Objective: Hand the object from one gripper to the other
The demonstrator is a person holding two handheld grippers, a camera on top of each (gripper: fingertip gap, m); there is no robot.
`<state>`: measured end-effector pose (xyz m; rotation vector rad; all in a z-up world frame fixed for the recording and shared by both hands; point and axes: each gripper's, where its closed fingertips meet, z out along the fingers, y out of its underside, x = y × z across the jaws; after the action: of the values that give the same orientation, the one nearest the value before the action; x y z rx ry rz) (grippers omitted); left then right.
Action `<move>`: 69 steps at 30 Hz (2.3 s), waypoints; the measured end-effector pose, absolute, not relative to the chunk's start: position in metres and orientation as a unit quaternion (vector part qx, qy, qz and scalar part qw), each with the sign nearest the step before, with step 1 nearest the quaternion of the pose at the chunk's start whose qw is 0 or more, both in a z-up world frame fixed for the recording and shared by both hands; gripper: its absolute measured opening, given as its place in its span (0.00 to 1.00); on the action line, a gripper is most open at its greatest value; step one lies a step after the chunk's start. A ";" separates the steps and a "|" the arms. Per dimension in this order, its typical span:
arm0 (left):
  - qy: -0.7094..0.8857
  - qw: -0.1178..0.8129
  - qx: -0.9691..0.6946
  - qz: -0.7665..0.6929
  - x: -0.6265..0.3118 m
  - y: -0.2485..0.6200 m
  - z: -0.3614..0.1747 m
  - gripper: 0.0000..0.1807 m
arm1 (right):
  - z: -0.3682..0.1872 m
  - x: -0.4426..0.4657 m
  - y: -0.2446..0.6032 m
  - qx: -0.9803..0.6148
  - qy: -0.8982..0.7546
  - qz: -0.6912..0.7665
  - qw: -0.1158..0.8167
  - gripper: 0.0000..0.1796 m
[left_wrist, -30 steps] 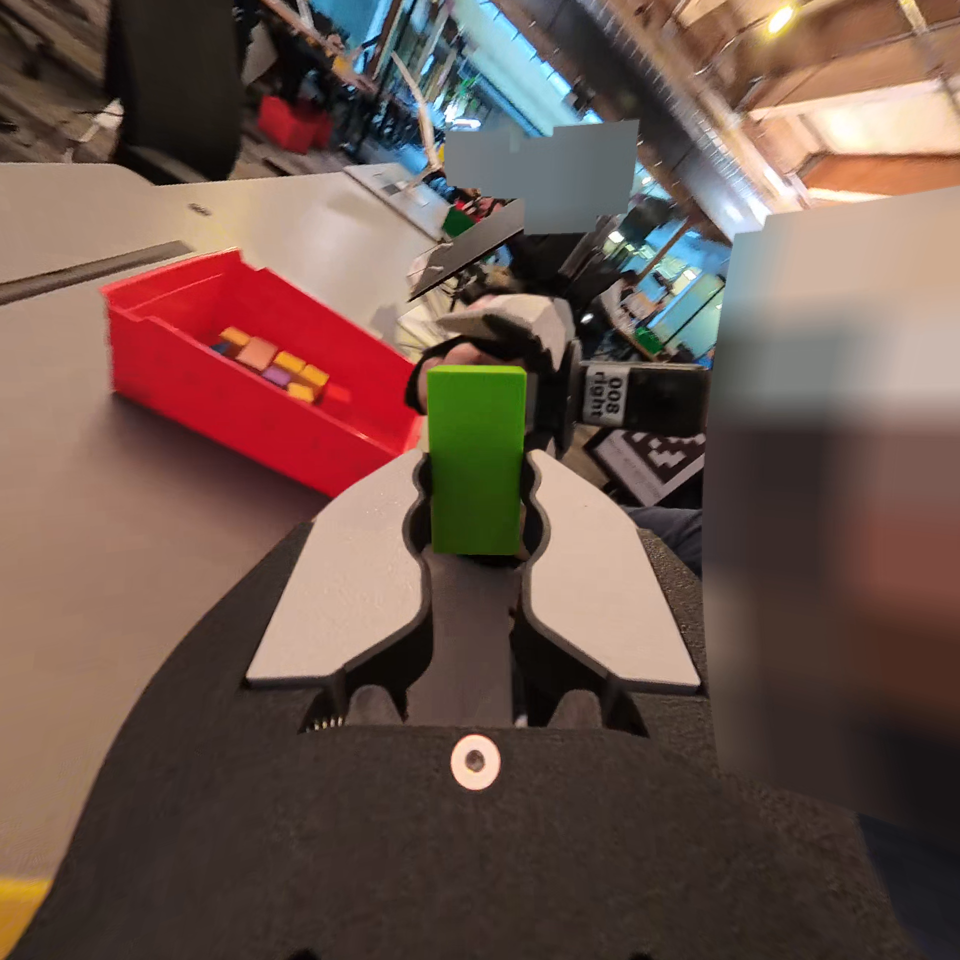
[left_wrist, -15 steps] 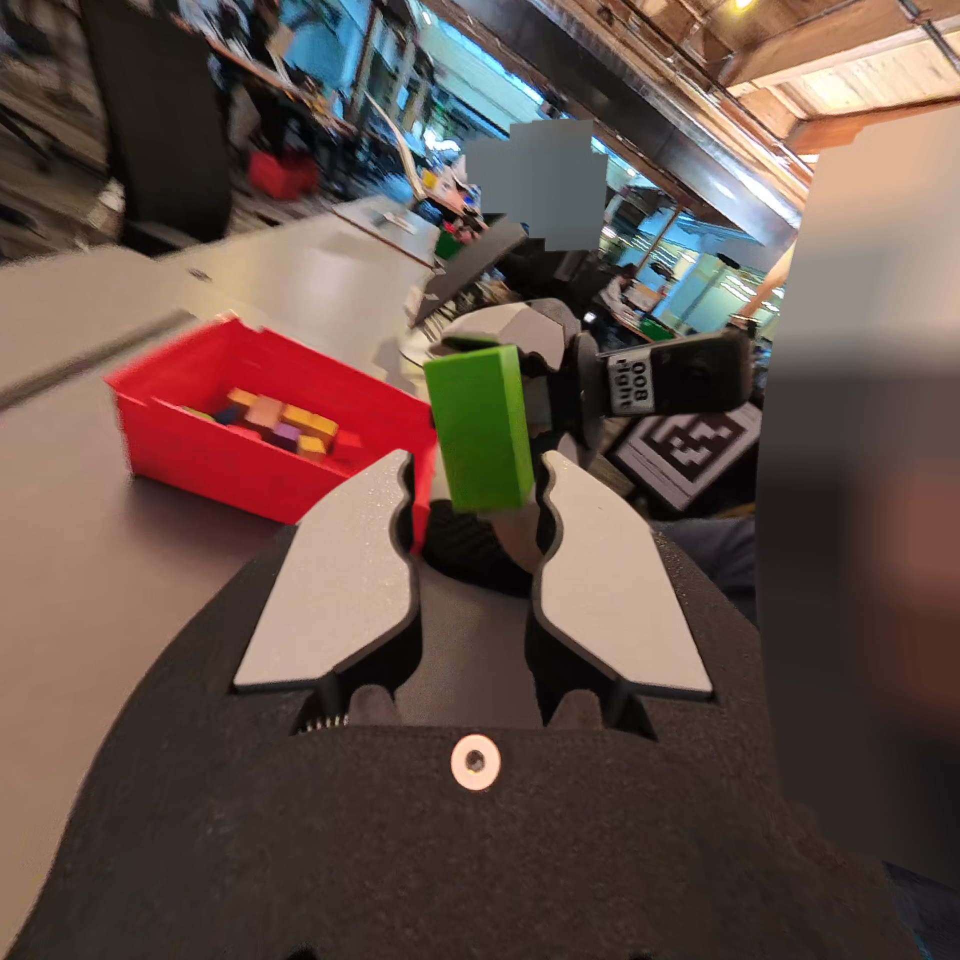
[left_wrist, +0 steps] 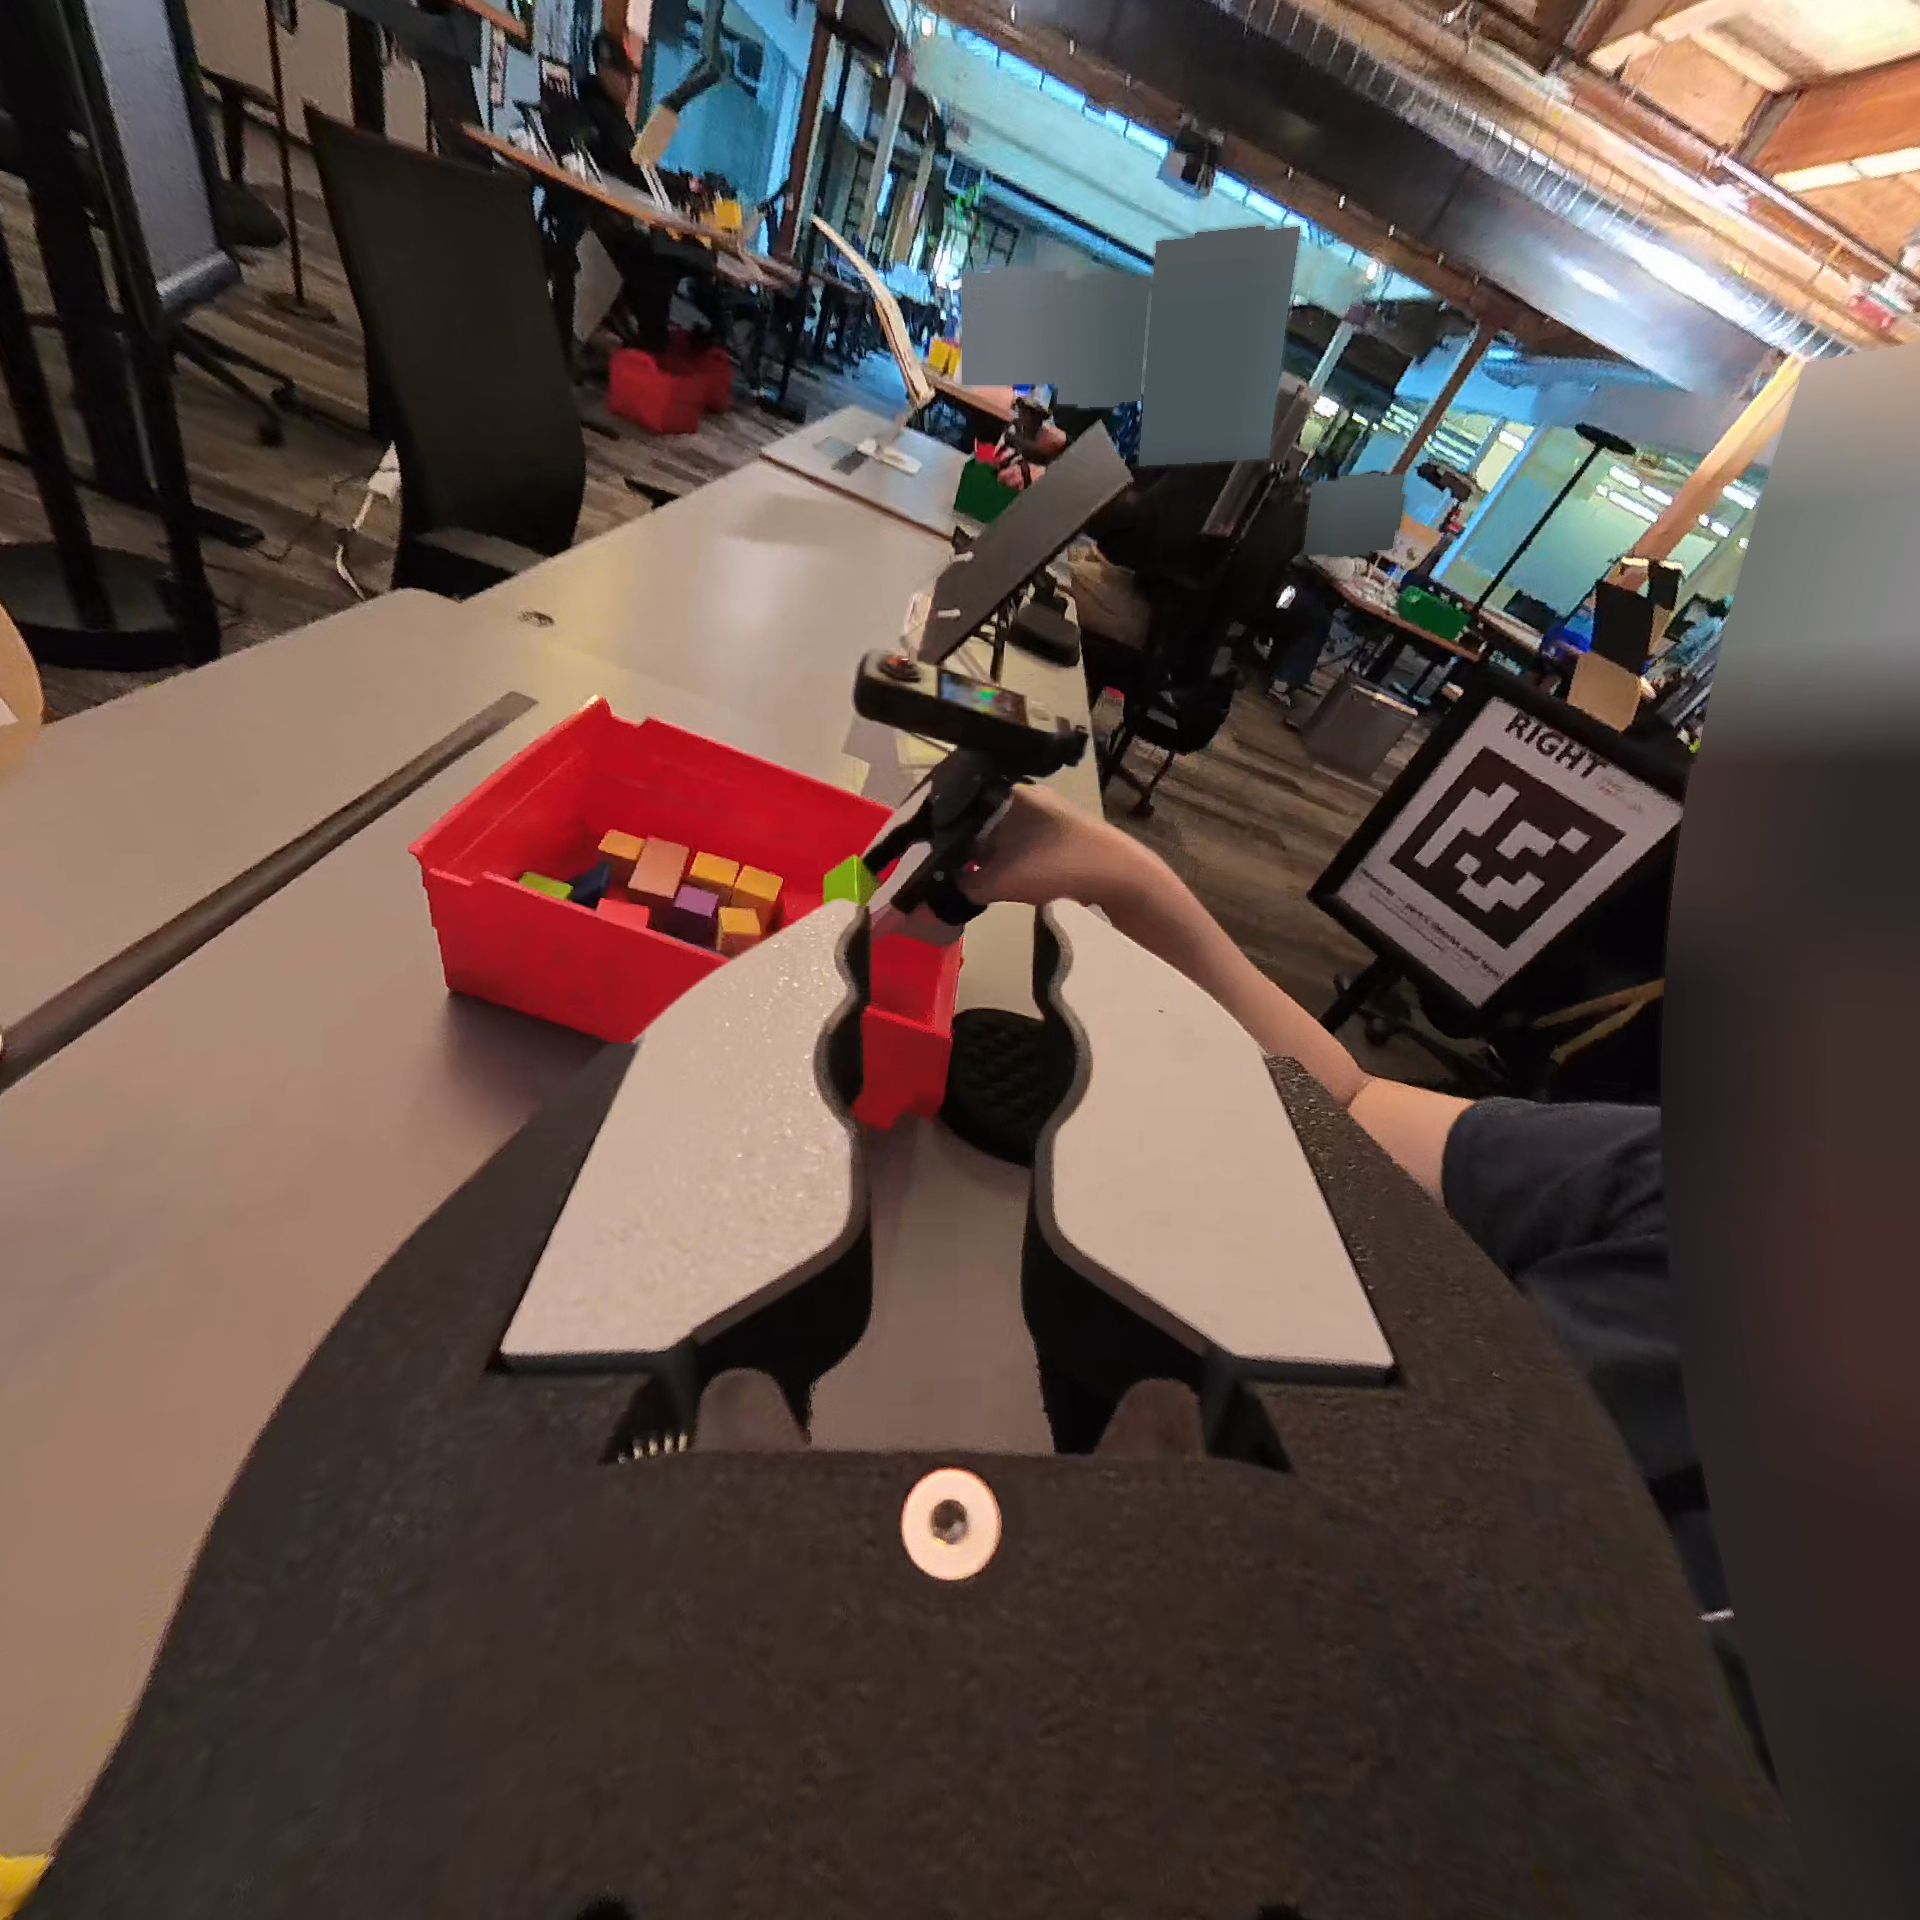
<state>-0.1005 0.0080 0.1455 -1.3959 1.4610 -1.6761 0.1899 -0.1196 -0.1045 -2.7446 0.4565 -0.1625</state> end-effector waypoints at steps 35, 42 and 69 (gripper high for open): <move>0.531 0.300 -0.689 -0.393 -0.145 0.113 0.070 0.17 | -0.131 0.201 -0.120 -0.971 0.193 -0.108 0.094 0.41; 0.524 0.174 -0.815 -0.173 -0.215 0.162 -0.028 0.16 | -0.047 0.168 -0.101 -0.967 0.105 -0.130 0.193 0.40; 0.745 0.180 -0.627 -0.140 -0.202 0.164 -0.118 0.17 | 0.017 0.140 -0.035 -0.939 -0.036 0.031 0.340 0.36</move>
<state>-0.2023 0.1645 -0.1179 -1.7730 2.1044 -0.3951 0.1402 -0.0347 0.0167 -2.4448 -0.0929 0.0806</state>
